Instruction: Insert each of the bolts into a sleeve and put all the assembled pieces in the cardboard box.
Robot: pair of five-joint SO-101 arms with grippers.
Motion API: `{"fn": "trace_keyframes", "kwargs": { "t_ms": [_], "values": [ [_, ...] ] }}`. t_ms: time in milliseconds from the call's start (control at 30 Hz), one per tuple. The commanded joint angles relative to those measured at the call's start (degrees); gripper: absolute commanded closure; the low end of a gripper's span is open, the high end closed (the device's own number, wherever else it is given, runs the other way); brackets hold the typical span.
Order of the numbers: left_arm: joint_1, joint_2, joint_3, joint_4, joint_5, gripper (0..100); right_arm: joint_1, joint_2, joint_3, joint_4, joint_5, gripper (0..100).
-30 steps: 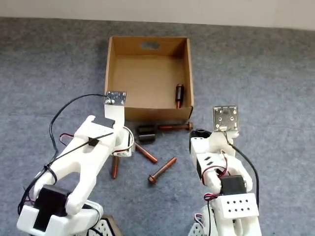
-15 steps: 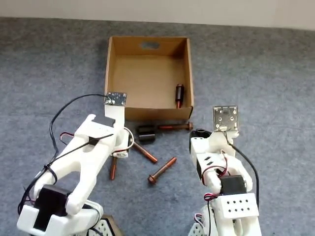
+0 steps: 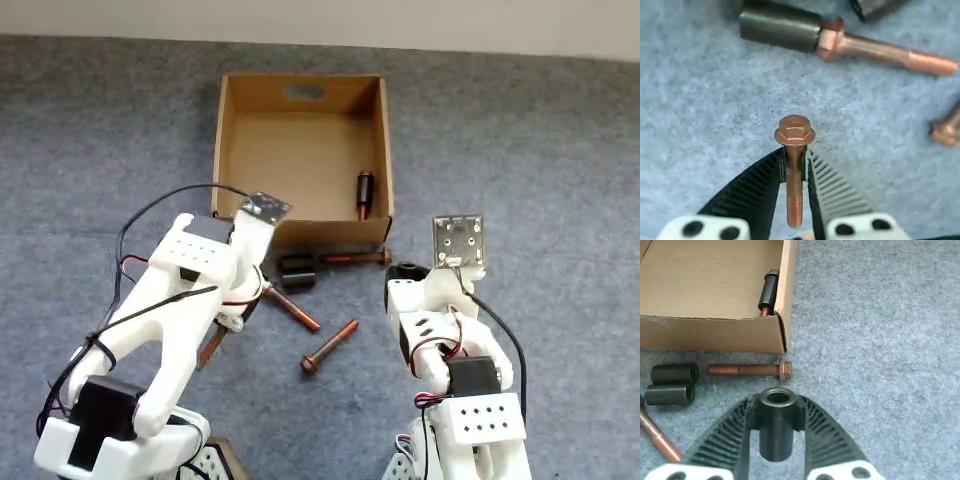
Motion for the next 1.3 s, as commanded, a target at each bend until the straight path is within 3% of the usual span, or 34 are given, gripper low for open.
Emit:
{"fn": "trace_keyframes", "kwargs": {
  "t_ms": [0, 467, 900, 1000, 1267],
  "values": [
    [1.19, -0.22, 0.66, -1.93, -10.99, 99, -0.13, -1.1, -0.4, -1.27, -0.44, 99.2],
    [9.54, -0.4, 10.51, -17.05, -12.31, 99, -0.13, -1.1, 0.04, -1.27, -0.44, 99.2],
    [9.98, -0.13, 12.79, -23.03, -12.04, 99, -0.13, -1.1, 0.48, -1.36, -0.35, 99.2],
    [10.07, -0.75, 14.73, -26.29, -7.47, 99, -0.13, -1.1, 0.48, -1.36, -0.35, 99.2],
    [9.89, -0.75, 14.81, -26.55, -6.07, 86, -0.13, -1.1, 0.48, -1.36, -0.35, 99.2]
  ]
}}
